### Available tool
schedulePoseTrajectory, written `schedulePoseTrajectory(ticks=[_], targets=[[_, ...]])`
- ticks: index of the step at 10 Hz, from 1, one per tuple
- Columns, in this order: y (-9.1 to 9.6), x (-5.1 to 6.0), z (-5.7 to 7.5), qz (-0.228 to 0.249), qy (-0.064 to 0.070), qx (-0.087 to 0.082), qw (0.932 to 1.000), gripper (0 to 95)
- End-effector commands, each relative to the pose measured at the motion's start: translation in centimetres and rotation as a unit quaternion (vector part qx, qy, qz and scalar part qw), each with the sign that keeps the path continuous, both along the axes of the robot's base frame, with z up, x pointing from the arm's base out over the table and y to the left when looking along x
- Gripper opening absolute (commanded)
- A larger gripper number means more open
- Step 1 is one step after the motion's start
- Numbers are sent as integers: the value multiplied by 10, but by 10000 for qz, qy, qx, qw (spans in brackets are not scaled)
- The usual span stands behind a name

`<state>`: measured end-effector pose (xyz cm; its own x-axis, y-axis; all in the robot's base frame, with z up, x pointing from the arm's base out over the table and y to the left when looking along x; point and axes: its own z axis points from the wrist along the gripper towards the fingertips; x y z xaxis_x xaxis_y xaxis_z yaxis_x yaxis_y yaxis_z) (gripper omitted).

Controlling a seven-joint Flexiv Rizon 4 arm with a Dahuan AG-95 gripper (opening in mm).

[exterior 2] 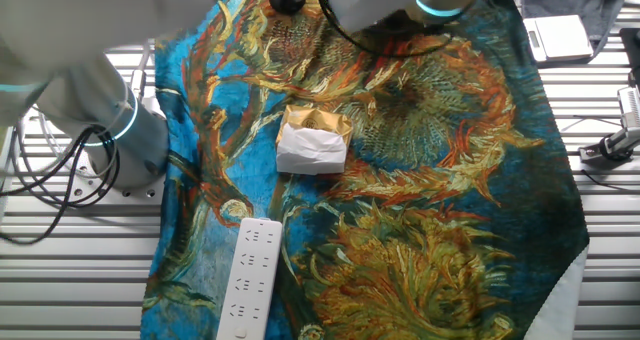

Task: Grasp the handle and close the drawer

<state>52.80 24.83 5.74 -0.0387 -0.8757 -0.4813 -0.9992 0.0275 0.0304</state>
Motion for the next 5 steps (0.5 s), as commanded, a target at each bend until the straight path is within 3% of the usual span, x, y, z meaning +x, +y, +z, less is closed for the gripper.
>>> schedulePoseTrajectory(ticks=[1, 2, 3, 5], targets=[[0, -1, 1, 35, 23, 155, 9999, 570], [0, -1, 1, 23, 38, 191, 9998, 570], [0, -1, 1, 6, 54, 213, 9998, 380], [0, -1, 1, -7, 63, 221, 9997, 380]])
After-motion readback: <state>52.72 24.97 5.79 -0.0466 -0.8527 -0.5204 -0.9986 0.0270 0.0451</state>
